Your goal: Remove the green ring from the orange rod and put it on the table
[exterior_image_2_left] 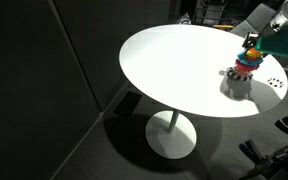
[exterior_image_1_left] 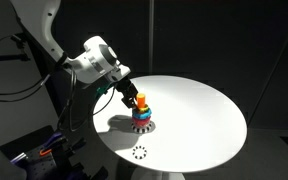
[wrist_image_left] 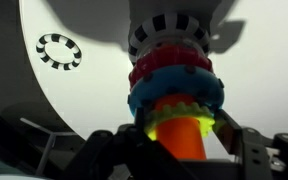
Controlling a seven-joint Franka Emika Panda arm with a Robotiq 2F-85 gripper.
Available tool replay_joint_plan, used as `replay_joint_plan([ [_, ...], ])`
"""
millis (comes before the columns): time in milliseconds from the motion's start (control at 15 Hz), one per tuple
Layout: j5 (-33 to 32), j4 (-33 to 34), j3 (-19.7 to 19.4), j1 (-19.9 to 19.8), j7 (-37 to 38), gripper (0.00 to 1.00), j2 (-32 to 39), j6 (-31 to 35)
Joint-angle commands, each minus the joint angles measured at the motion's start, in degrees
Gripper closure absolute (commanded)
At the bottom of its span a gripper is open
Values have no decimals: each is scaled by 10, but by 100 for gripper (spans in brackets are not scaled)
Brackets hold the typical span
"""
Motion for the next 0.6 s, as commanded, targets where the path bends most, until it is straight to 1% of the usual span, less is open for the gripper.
replay_joint_plan([
  [0,-1,-13,-3,-3,2,55,-34,12],
  [533,1,-31,-3,-3,0,55,-97,28],
])
